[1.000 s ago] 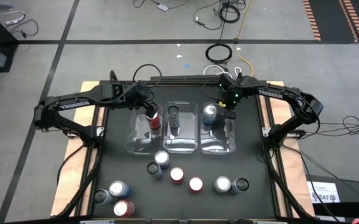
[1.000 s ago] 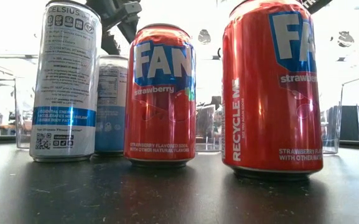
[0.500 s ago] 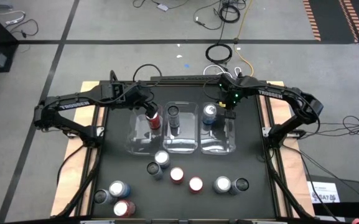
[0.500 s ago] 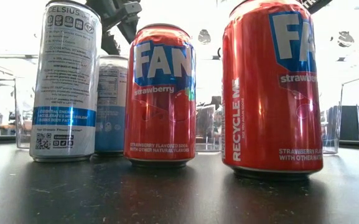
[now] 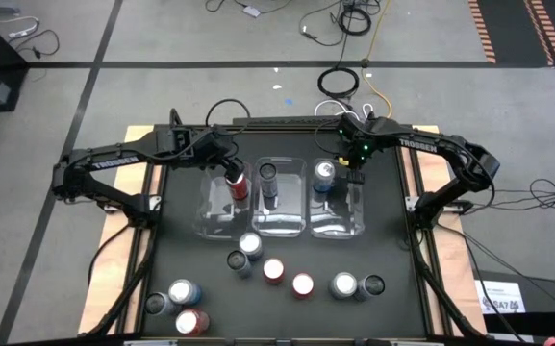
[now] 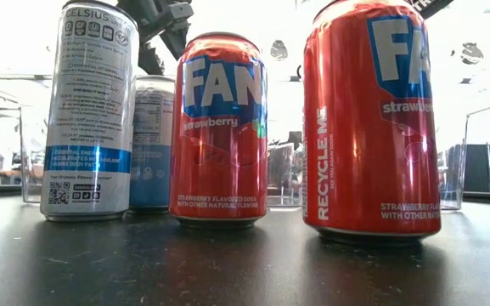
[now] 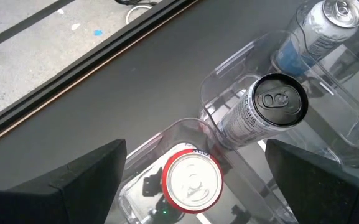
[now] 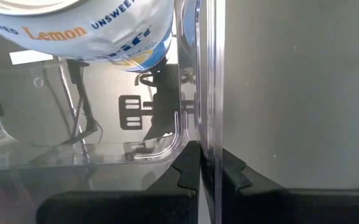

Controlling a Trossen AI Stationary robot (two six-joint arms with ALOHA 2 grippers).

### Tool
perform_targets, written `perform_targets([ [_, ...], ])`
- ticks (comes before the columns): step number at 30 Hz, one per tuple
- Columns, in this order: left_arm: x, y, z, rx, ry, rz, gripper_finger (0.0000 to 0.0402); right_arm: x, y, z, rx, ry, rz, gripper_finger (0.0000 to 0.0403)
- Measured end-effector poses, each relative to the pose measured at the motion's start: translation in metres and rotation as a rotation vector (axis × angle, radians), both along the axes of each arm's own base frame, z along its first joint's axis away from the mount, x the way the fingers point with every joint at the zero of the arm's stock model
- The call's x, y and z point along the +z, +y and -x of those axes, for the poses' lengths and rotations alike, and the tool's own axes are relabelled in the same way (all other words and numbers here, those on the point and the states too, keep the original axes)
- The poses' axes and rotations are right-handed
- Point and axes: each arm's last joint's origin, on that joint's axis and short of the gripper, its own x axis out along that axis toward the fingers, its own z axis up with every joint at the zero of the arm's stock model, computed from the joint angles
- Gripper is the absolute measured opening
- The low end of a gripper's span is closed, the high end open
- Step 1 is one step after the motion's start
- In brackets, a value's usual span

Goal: Sort soda cans
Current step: Adjust the middle right transparent bin on the table

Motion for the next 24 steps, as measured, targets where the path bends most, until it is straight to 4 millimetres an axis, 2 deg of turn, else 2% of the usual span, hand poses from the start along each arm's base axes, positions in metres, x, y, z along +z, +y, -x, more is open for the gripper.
perform_targets([
  [24, 0.0, 0.0, 0.0, 0.0, 0.0, 0.0, 0.0393, -0.0004, 0.0009, 0.0013, 0.0, 0.015, -0.009, 0.0009],
])
